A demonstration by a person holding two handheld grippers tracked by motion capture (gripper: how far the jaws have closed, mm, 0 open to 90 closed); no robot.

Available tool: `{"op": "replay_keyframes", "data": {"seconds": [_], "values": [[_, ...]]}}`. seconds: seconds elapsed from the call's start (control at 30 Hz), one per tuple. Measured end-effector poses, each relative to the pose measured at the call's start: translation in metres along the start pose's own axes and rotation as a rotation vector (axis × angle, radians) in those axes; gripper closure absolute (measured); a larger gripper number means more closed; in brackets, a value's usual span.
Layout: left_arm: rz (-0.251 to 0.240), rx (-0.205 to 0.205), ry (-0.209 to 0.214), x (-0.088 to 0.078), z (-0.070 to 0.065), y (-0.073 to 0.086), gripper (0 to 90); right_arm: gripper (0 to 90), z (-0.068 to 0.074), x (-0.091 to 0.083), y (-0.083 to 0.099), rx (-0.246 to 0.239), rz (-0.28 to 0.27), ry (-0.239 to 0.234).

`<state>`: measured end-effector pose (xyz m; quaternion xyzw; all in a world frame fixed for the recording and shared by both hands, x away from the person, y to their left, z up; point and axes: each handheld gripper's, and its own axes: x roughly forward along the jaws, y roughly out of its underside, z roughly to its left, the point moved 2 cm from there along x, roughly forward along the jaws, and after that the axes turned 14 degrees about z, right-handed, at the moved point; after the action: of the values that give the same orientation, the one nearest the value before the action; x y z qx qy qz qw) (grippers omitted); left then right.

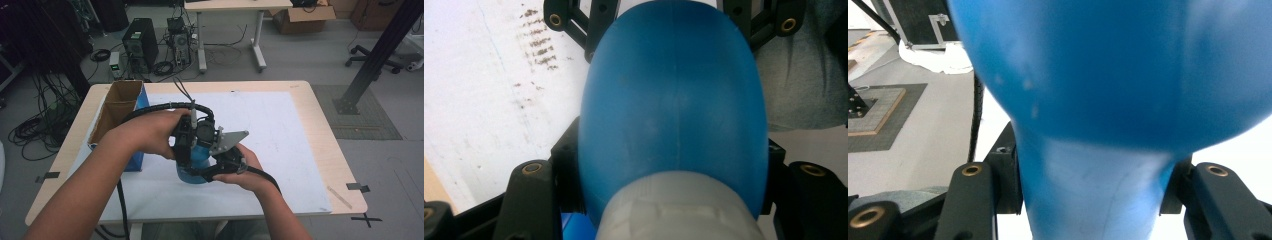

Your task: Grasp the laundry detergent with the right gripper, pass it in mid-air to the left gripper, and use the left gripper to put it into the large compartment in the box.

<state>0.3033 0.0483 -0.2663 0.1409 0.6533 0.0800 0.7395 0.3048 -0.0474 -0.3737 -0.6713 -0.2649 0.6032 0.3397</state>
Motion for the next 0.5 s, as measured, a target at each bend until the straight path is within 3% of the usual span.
{"op": "replay_keyframes", "data": {"seconds": [0.5], "values": [[-0.007, 0.000, -0.003, -0.0020, 0.0008, 0.0006, 39.2, 45.1, 0.0003, -0.0010, -0.0001, 0.007, -0.010, 0.004]]}}
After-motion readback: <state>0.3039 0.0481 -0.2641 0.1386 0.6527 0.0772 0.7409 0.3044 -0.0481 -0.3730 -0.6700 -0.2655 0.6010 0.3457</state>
